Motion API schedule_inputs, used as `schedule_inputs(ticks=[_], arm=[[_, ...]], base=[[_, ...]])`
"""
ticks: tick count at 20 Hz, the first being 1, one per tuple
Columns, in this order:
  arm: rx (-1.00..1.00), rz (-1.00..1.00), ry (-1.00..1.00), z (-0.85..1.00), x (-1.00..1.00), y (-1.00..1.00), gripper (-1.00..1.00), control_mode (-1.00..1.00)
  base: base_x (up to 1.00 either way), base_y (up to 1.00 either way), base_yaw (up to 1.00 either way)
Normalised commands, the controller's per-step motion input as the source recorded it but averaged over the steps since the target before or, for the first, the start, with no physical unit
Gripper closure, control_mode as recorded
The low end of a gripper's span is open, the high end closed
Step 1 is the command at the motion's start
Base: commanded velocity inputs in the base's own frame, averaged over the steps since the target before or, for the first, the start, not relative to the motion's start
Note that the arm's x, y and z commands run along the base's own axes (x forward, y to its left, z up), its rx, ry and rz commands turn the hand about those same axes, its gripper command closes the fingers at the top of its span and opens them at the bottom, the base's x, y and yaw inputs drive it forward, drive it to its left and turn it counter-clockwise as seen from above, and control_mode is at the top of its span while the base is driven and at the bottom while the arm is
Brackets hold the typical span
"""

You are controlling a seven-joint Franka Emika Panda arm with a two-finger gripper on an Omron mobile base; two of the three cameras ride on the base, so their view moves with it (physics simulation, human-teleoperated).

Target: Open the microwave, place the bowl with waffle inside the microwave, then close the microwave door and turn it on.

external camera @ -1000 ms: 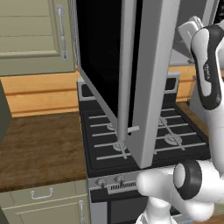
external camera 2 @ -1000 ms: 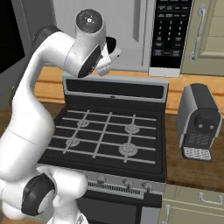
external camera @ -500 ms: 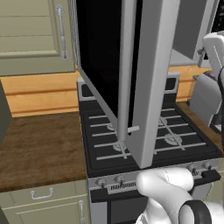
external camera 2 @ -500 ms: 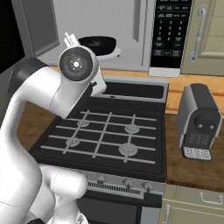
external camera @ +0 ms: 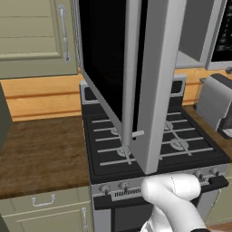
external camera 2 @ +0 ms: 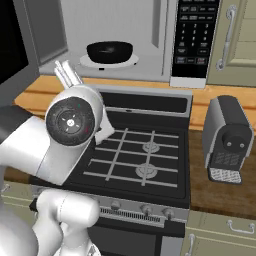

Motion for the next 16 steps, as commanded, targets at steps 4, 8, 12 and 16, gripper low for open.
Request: schedule_inputs(ticks=[4, 8, 12, 16], arm=[[0.00, 0.05, 0.02, 0.00, -0.94, 0.00, 1.00, -1.00], [-0.01, 0.11, 0.02, -0.06, -0.89, 0.04, 1.00, -1.00], [-0.05, 0.09, 0.00, -0.28, -0.90, 0.42, 1.00, -1.00], [-0.13, 0.00, -0.11, -0.57, -0.63, 1.00, 1.00, -1.00]], base=[[0.00, 0.00, 0.00], [0.00, 0.00, 0.00], [0.00, 0.00, 0.00], [0.00, 0.00, 0.00]])
